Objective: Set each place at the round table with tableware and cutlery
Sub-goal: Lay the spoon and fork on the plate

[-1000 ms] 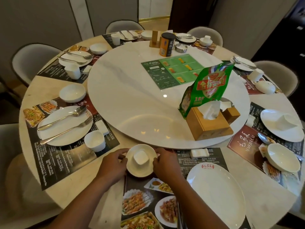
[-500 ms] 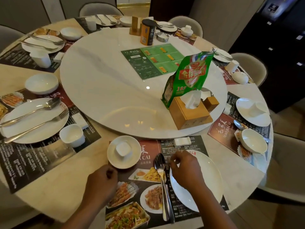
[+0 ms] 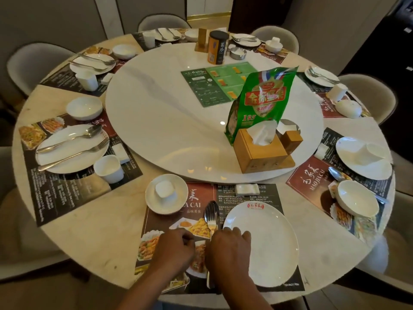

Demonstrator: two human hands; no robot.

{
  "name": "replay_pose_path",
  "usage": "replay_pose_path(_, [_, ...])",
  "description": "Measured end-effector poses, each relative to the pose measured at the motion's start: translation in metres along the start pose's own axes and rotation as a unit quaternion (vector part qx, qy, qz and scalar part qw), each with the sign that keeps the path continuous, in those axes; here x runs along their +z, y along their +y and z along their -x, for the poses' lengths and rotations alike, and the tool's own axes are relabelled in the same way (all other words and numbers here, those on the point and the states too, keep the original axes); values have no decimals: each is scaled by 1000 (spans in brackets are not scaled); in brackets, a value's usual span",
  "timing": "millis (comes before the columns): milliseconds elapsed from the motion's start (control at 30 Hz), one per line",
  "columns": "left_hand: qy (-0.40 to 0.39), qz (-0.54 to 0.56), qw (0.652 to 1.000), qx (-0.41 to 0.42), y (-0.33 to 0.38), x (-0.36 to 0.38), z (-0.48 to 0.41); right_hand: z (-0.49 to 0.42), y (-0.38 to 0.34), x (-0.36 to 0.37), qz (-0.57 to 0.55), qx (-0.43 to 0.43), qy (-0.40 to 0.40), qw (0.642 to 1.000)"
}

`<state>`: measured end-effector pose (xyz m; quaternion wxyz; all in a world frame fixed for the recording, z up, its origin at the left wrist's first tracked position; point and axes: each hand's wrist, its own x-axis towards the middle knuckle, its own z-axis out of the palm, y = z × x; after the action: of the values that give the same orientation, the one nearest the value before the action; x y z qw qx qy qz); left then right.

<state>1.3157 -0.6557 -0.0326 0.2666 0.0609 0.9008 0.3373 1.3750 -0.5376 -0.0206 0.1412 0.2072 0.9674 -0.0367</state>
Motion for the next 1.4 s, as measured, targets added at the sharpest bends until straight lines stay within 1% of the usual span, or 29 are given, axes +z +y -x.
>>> replay_pose_path(100, [15, 13, 1000, -23, 12, 7, 4, -2, 0, 2, -17, -12, -9, 1000])
replay_pose_path(233, [29, 74, 994, -69, 21, 10, 9, -2, -4, 6, -50, -24, -3, 998])
replay_pose_path(333, [30, 113, 989, -87, 22, 10, 15, 1, -5, 8, -67, -37, -13, 997])
replay_pose_path(400, [39, 106, 990, -89, 19, 7, 21, 5, -10, 9, -74, -57, -26, 995])
replay_pose_path(433, [49, 98, 990, -89, 15, 4, 24, 7, -13, 11, -77, -69, -22, 994])
replay_pose_path(500, [77, 71, 990, -97, 3, -2, 28, 11, -23, 12, -85, -90, -38, 992])
replay_pose_path(600, [93, 46, 987, -120, -24, -18, 34, 18, -47, 20, -14, -153, -29, 988])
replay_pose_path(667, [91, 49, 988, -111, -42, -32, 36, 23, -64, 23, -10, -175, -32, 984])
replay_pose_path(833, [89, 35, 991, -98, -68, -56, 33, 26, -97, 22, 9, -175, -67, 982])
replay_pose_path(1000, [64, 24, 994, -82, -75, -66, 24, 23, -102, 21, -12, -146, -62, 987])
replay_pose_path(1067, [58, -3, 996, -71, -74, -66, 22, 26, -93, 18, -43, -126, -60, 989])
replay_pose_path(1100, [58, -14, 996, -65, -74, -65, 22, 26, -83, 14, -67, -103, -47, 991])
replay_pose_path(1167, [58, -23, 997, -49, -69, -62, 21, 24, -51, 6, -114, -44, 4, 993])
replay_pose_path(1233, [51, -12, 998, -31, -60, -56, 20, 19, -2, 4, -138, 29, 58, 988])
replay_pose_path(1333, [22, 22, 999, 23, -34, -39, 19, 13, 80, 3, -141, 135, 154, 969])
replay_pose_path(1367, [14, 26, 999, 39, -24, -30, 17, 11, 103, 3, -131, 165, 152, 966])
replay_pose_path(1400, [8, 31, 998, 53, -13, -21, 14, 10, 124, 2, -121, 187, 128, 966])
